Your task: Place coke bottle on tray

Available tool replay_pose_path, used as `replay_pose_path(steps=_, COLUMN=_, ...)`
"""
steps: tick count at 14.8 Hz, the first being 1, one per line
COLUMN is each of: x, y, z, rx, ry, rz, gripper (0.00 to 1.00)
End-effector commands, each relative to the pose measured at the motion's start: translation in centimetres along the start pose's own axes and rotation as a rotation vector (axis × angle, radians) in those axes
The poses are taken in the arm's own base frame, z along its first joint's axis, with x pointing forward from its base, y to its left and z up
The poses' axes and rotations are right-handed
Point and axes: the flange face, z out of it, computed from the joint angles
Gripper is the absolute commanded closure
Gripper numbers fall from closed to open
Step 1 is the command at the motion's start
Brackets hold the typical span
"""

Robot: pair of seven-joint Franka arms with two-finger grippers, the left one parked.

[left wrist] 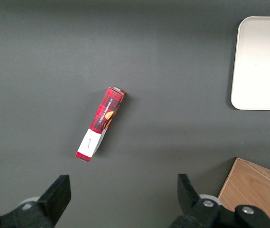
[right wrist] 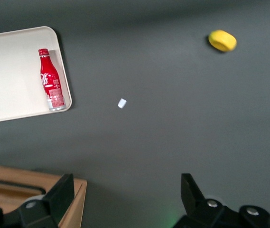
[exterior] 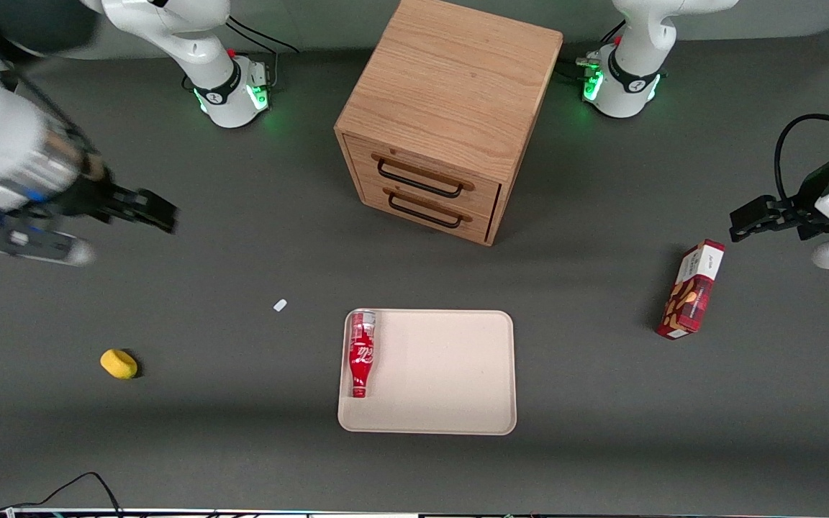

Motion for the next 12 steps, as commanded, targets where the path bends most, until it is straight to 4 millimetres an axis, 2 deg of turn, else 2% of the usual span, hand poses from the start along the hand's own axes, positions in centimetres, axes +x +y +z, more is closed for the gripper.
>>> replay_pose_path(steps=1, x=-1.8, y=8.6, z=-0.6, rx=0.067, ry=-0.044, rz=0.081, gripper=0.0)
replay_pose_path(steps=4, x=-4.0, y=10.2, z=1.1, rx=0.057, ry=-0.079, rz=0.105, gripper=0.0)
replay_pose_path(steps=7, x=-4.5, y=10.0, z=0.9, rx=0.056, ry=-0.074, rz=0.108, gripper=0.0)
replay_pose_path(steps=10, x=-5.4, y=8.6, z=0.8, rx=0.054, ry=-0.075, rz=0.088, gripper=0.0)
replay_pose_path(steps=12, x=-5.4, y=8.5, z=0.8, rx=0.049, ry=-0.08, rz=0.077, gripper=0.0)
